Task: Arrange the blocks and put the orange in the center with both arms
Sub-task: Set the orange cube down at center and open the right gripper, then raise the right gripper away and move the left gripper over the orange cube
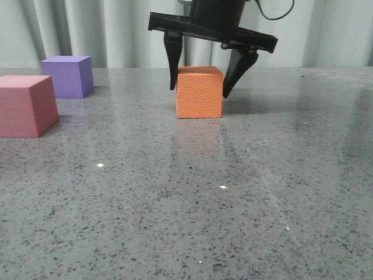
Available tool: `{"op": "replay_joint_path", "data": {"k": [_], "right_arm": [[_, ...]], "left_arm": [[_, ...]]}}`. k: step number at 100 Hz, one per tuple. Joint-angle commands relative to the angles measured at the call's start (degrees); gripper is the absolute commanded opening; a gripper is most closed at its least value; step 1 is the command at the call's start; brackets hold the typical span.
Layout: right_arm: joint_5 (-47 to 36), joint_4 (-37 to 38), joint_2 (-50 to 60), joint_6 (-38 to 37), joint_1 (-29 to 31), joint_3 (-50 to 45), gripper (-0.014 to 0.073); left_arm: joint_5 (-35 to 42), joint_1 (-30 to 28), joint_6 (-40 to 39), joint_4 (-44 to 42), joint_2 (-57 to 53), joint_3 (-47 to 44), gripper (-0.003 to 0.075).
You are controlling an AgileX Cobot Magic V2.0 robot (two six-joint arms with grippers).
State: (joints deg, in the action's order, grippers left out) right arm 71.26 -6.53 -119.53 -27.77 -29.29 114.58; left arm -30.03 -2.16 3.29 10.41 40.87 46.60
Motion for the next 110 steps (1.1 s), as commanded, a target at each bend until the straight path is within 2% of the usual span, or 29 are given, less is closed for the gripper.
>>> {"op": "replay_joint_path", "data": {"k": [1,51,79,96,110], "right_arm": [[4.1,-0.4,5.7,0.2,0.1,2.0,0.0577],[4.3,-0.4,16.8,5.2,0.1,1.8,0.0577],[2.4,2.4,21.4,10.7,0.1,1.4,0.0568],[-1.3,2.6,26.1,12.3,0.1,-4.5,0.0568],[-7.7,2.6,32.0,14.6,0.1,-14.0,0.0568]], "left_arm": [[4.9,-0.1,-0.1,0.9,0.2,2.0,0.0596],[4.9,-0.1,-0.1,0.9,0.2,2.0,0.0596],[4.9,-0.1,-0.1,0.9,0.2,2.0,0.0596],[4.9,-0.1,-0.1,0.9,0.2,2.0,0.0596],[4.9,-0.1,-0.1,0.9,0.2,2.0,0.0596]]}}
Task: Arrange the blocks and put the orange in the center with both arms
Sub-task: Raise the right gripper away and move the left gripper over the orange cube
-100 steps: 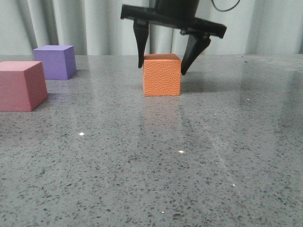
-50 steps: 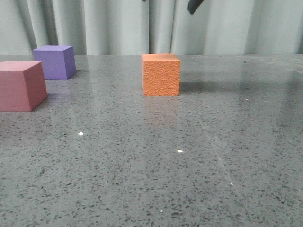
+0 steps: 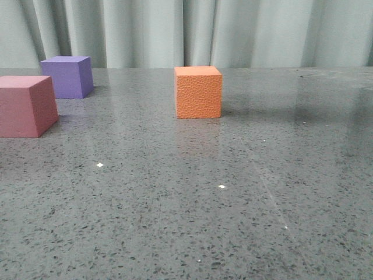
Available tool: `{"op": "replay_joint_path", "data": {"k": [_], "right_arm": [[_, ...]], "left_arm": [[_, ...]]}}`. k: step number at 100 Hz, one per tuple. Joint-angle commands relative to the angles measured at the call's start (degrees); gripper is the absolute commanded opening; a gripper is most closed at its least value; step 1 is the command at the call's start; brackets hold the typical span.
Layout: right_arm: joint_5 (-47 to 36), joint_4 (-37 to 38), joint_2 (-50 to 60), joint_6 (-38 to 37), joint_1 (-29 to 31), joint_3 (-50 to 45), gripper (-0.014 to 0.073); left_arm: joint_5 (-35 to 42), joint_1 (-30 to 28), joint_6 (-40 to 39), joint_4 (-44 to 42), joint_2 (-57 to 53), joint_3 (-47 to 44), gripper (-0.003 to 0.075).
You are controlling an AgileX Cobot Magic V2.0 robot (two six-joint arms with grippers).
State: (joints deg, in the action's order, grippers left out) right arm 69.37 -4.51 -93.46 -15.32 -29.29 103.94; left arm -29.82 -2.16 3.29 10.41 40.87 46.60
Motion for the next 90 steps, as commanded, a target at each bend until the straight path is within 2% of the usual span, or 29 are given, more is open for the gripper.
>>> {"op": "replay_joint_path", "data": {"k": [1,22,54,75,90], "right_arm": [[-6.5,0.6,6.3,2.3,0.1,-4.4,0.0568],[-15.6,0.6,16.7,5.2,0.1,-20.4,0.0568],[-27.3,0.6,31.2,5.2,0.1,-42.0,0.0568],[-31.6,0.6,37.8,5.2,0.1,-50.4,0.0568],[-31.2,0.6,38.7,5.2,0.1,-51.6,0.0568]], "left_arm": [[4.7,-0.1,-0.1,0.9,0.2,2.0,0.0596],[4.7,-0.1,-0.1,0.9,0.7,1.8,0.0596],[4.9,-0.1,-0.1,2.0,3.7,1.8,0.0596],[4.3,-0.1,0.0,5.2,7.1,3.7,0.0596],[4.1,-0.1,0.6,5.2,11.6,7.5,0.0597]]}}
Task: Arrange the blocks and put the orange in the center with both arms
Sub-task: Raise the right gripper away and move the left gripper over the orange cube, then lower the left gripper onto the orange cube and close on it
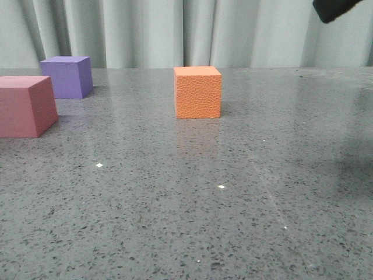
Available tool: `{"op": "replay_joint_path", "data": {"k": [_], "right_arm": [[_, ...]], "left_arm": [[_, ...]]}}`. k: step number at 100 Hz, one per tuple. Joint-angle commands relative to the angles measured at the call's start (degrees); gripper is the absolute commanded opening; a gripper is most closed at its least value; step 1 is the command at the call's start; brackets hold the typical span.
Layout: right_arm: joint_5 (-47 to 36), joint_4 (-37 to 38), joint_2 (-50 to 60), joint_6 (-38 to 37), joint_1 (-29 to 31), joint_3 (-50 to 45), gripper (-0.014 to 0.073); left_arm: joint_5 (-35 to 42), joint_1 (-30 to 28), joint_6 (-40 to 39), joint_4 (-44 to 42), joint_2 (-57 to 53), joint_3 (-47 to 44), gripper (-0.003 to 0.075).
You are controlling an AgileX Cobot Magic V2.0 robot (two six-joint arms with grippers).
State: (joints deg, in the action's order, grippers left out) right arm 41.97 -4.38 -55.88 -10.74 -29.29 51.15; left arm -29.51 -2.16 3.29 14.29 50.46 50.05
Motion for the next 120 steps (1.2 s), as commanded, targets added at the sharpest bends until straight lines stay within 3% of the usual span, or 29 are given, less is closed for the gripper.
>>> {"op": "replay_joint_path", "data": {"k": [1,18,54,82,104,120], "right_arm": [[-3.8,0.4,1.2,0.7,0.1,1.2,0.0568],[-4.5,0.4,1.2,0.7,0.1,1.2,0.0568],[-5.9,0.4,1.0,0.7,0.1,1.2,0.0568],[-5.8,0.4,1.0,0.7,0.1,1.2,0.0568],[-5.8,0.4,1.0,0.7,0.1,1.2,0.0568],[-5.8,0.4,1.0,0.7,0.1,1.2,0.0568]], "left_arm": [[3.8,0.0,1.0,1.3,2.3,4.3,0.0597],[5.1,4.2,11.9,1.5,7.8,10.0,0.0597],[6.5,18.7,29.7,1.5,22.0,24.4,0.0597],[-8.6,26.0,41.4,2.5,35.0,41.1,0.0597],[-23.4,26.4,54.7,18.0,44.2,52.2,0.0596],[-30.8,26.4,57.1,22.4,50.7,58.8,0.0597]]}}
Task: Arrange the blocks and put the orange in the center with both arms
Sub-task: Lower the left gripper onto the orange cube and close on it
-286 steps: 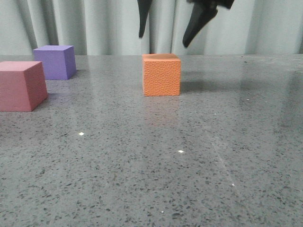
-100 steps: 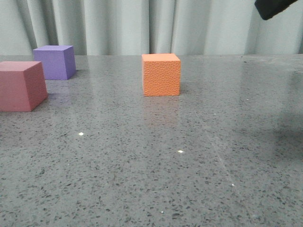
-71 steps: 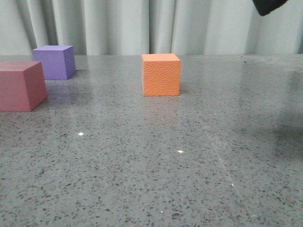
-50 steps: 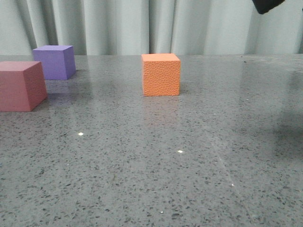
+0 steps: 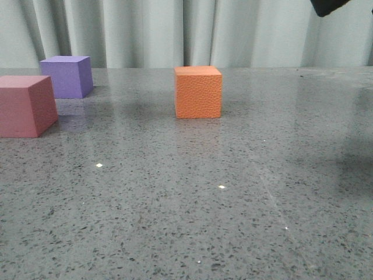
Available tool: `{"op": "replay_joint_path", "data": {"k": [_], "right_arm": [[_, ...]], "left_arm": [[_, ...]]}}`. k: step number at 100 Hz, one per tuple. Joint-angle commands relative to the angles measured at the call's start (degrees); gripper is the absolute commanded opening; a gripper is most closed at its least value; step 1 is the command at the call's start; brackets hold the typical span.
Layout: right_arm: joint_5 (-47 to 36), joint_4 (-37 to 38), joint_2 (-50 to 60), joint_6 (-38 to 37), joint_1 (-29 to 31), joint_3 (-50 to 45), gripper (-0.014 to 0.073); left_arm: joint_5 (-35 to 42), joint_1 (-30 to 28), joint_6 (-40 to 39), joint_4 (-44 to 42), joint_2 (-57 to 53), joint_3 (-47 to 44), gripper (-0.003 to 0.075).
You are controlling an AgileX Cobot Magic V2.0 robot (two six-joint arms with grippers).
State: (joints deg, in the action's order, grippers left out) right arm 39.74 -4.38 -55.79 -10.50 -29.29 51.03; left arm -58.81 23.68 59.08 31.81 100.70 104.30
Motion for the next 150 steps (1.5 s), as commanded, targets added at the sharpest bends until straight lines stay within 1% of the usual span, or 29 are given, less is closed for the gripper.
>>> {"op": "replay_joint_path", "data": {"k": [1,20,40,54,77,95,150], "right_arm": [[-3.6,0.4,0.9,0.4,0.1,1.3,0.0568],[-3.6,0.4,0.9,0.4,0.1,1.3,0.0568],[-3.6,0.4,0.9,0.4,0.1,1.3,0.0568],[-3.6,0.4,0.9,0.4,0.1,1.3,0.0568],[-3.6,0.4,0.9,0.4,0.1,1.3,0.0568],[-3.5,0.4,0.9,0.4,0.1,1.3,0.0568],[-3.5,0.4,0.9,0.4,0.1,1.3,0.0568]], "left_arm": [[-1.7,0.5,1.3,5.1,0.9,5.0,0.0597],[-3.3,0.6,1.3,6.8,6.7,7.0,0.0597],[-3.3,0.6,1.5,7.1,9.3,7.0,0.0597],[-3.8,0.9,4.4,7.7,10.6,7.0,0.0597],[-2.9,1.0,6.3,7.7,12.5,7.0,0.0596],[-2.3,1.1,10.3,8.0,13.3,7.0,0.0596],[-4.0,1.4,10.3,8.0,17.4,7.0,0.0596]]}}
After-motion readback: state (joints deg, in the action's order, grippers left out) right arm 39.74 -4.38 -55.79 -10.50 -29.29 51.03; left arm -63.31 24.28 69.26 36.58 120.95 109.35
